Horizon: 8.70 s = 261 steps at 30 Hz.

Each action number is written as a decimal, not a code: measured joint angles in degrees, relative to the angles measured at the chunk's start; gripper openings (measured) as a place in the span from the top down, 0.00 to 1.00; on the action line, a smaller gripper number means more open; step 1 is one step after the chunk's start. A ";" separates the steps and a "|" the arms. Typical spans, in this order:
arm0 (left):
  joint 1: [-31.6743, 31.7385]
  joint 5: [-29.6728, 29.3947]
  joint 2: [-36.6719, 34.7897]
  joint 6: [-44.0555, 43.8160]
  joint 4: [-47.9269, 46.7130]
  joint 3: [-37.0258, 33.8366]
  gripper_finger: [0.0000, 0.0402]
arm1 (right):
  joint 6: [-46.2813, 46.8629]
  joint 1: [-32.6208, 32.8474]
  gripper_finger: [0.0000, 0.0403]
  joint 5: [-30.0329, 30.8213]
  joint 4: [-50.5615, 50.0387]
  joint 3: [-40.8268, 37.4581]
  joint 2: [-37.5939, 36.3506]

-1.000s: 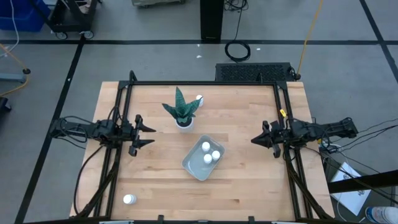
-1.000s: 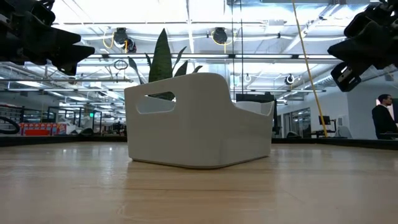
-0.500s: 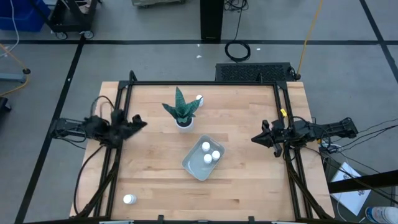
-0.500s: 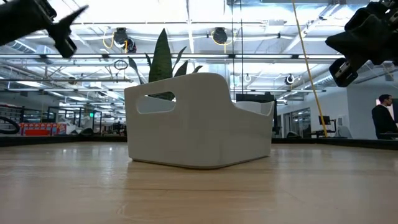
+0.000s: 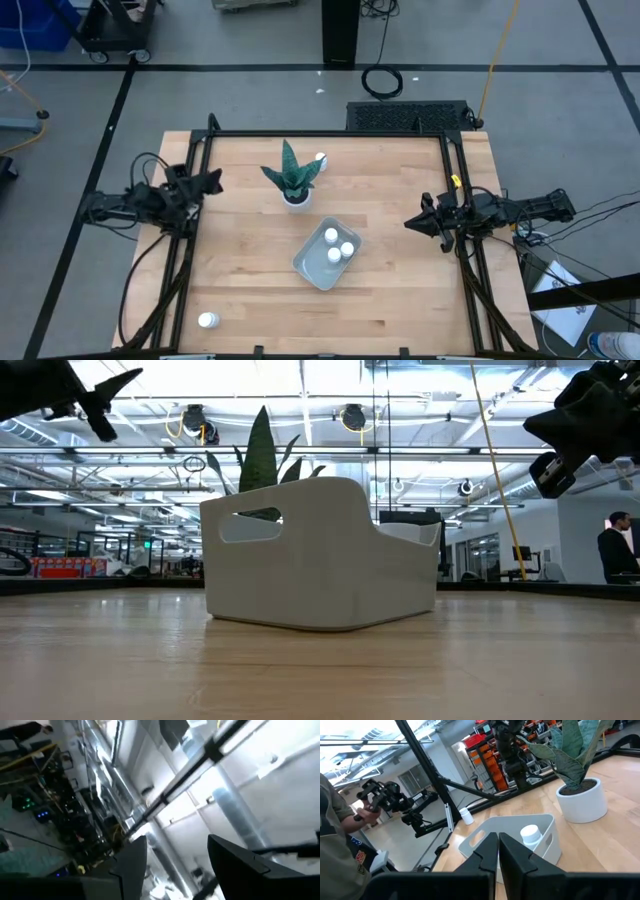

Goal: Pick and place pill bottles into a basket
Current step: Put the white medicine bottle into the gray bin

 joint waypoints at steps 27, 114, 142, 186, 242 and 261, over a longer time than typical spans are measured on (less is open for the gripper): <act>28.27 22.17 58.84 -0.15 -58.07 72.00 0.47 | 0.00 0.01 0.98 -0.03 0.00 0.04 0.01; 36.39 25.01 129.49 28.58 -109.82 121.70 0.23 | -0.01 0.02 0.98 -0.04 -0.03 0.09 0.03; 36.29 24.59 132.06 30.23 -107.87 121.70 0.27 | 0.00 0.02 0.98 -0.04 -0.01 0.09 0.04; 36.88 27.59 131.84 29.85 -107.47 121.73 0.59 | 0.00 0.00 0.98 -0.04 -0.03 0.09 0.05; 8.95 36.70 95.08 7.10 -96.93 121.94 0.57 | 0.00 0.01 0.98 -0.04 -0.03 0.09 0.05; -5.34 24.49 102.43 -4.78 -104.49 121.94 0.59 | 0.00 0.01 0.98 -0.04 -0.03 0.09 0.05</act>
